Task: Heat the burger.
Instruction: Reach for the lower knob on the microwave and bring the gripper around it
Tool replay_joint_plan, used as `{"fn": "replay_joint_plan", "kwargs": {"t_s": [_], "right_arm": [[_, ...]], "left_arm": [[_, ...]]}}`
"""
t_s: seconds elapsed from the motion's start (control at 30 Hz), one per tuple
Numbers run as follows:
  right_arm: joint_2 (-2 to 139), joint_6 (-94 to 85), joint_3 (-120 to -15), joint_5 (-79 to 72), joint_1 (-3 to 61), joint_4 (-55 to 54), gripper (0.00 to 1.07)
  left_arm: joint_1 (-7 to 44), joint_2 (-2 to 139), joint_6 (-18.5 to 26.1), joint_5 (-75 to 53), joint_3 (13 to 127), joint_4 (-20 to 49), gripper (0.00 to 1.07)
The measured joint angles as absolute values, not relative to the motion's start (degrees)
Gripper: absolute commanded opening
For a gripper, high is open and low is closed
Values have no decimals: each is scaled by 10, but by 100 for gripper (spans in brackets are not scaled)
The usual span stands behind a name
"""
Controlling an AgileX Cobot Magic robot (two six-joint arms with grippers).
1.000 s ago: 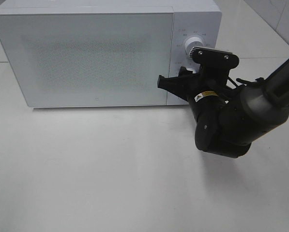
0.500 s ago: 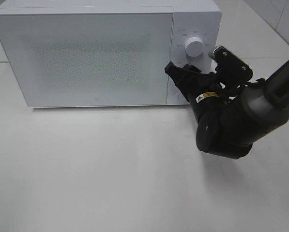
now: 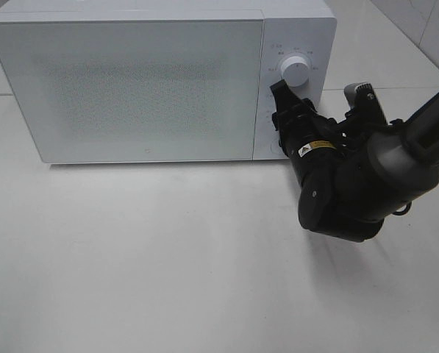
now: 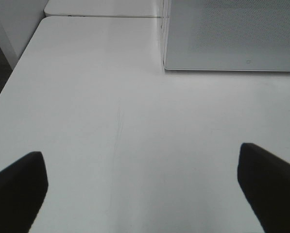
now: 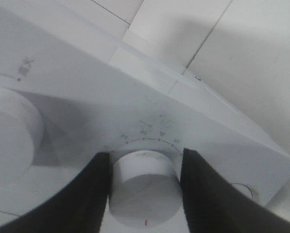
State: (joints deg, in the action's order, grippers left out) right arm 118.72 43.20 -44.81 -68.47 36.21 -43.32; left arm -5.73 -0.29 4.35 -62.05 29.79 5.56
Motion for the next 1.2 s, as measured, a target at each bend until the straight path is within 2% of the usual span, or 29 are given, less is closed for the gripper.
{"fn": "replay_joint_plan", "kwargs": {"t_s": [0.67,1.2], "right_arm": [[1187,720,-448,-670,362,-439,12],[1187,829,-448,-666,362,-441,13]], "left_arm": [[-57,-3,44,-621,298,56,100],[-57,-3,44,-621,298,56,100]]}}
